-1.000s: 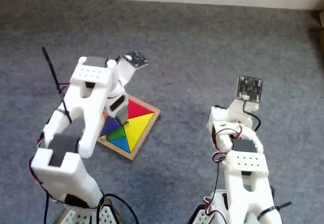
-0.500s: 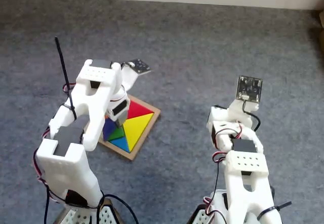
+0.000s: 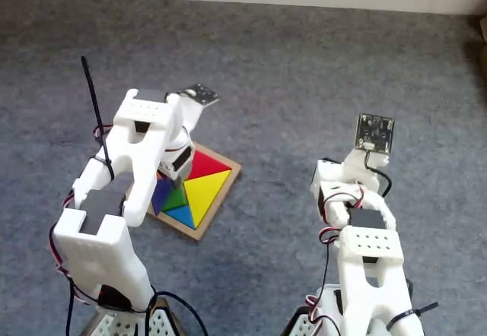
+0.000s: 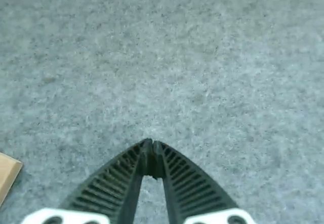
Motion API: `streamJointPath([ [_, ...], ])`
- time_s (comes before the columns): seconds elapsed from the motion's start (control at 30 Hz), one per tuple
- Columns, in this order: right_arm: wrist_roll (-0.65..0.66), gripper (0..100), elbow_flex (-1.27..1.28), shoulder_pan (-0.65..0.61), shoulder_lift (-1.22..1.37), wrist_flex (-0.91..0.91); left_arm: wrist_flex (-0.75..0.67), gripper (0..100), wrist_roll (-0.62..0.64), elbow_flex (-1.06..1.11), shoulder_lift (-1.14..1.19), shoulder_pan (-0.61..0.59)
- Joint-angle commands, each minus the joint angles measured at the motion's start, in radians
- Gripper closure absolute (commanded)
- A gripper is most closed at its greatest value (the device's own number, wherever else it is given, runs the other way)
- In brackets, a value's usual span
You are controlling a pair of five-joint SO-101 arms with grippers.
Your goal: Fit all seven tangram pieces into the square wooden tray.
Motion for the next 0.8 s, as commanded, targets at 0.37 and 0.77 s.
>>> streamJointPath([
  [0.37,0.055,98.5,0.004,0.005,-0.021,-0.021,-0.031,80,0.014,-0.058,-0.019,-0.122],
  [0.77,0.058,98.5,0.005,0.005,-0.021,-0.021,-0.021,80,0.009,-0.110,-0.021,-0.166],
])
